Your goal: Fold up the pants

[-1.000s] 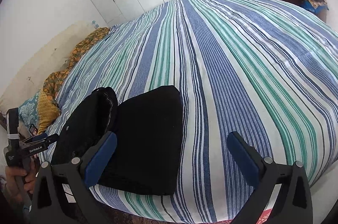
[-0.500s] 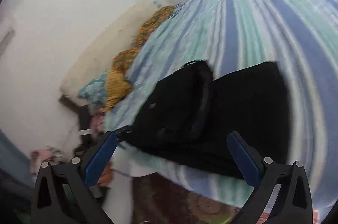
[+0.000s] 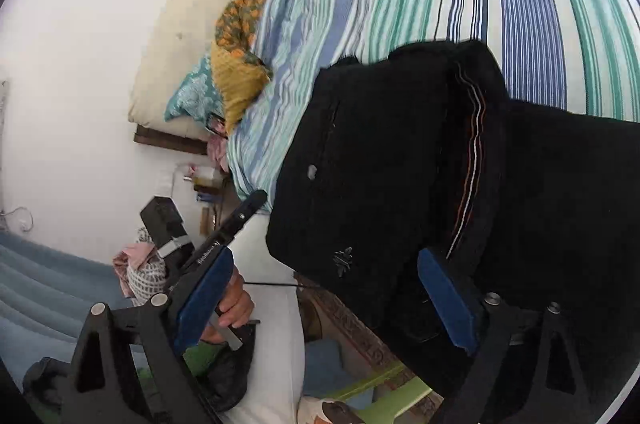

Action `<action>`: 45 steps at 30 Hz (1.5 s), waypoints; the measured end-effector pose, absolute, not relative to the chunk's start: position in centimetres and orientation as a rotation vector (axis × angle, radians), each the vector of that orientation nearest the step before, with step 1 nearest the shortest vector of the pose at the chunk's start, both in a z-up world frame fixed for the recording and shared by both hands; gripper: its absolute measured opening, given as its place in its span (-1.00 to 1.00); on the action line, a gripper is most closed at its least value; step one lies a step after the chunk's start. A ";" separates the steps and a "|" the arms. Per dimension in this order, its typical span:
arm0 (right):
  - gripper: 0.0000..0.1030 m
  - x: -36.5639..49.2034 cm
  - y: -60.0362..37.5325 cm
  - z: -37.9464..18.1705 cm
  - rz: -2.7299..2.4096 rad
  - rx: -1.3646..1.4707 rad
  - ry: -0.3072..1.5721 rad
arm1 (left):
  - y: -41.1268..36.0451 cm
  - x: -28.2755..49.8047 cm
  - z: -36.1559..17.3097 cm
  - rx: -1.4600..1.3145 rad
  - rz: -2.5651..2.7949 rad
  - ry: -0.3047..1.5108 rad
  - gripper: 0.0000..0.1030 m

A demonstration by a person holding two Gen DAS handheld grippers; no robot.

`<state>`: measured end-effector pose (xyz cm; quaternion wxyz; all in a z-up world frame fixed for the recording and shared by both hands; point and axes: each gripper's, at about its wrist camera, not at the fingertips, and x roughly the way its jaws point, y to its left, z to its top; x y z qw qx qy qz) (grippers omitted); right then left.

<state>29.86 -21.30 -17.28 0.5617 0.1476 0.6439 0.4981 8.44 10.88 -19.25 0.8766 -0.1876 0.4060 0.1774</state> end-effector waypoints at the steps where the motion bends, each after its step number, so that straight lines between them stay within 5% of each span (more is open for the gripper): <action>1: 0.79 30.1 -21.2 -17.5 1.148 0.319 1.522 | 10.6 8.5 -19.2 -0.372 0.369 0.846 0.52; 16: 0.69 29.2 -20.0 -20.1 1.137 0.226 1.675 | 10.6 8.7 -19.5 -0.337 0.388 0.856 0.52; 18: 0.34 28.4 -18.8 -20.5 1.146 0.159 1.650 | 10.7 8.6 -19.5 -0.335 0.394 0.857 0.52; 21: -0.47 28.2 -18.3 -20.0 1.088 0.080 1.577 | 11.2 8.2 -19.4 -0.350 0.411 0.848 0.52; 23: -0.58 28.4 -19.2 -18.6 1.105 0.142 1.534 | 11.9 7.8 -19.2 -0.387 0.420 0.828 0.52; 32: -0.66 29.3 -25.7 -10.0 1.195 0.292 1.331 | 12.4 7.6 -19.3 -0.450 0.410 0.809 0.52; 45: -0.66 30.0 -35.1 -14.0 1.014 0.452 1.325 | 9.7 8.6 -19.4 -0.344 0.355 0.839 0.52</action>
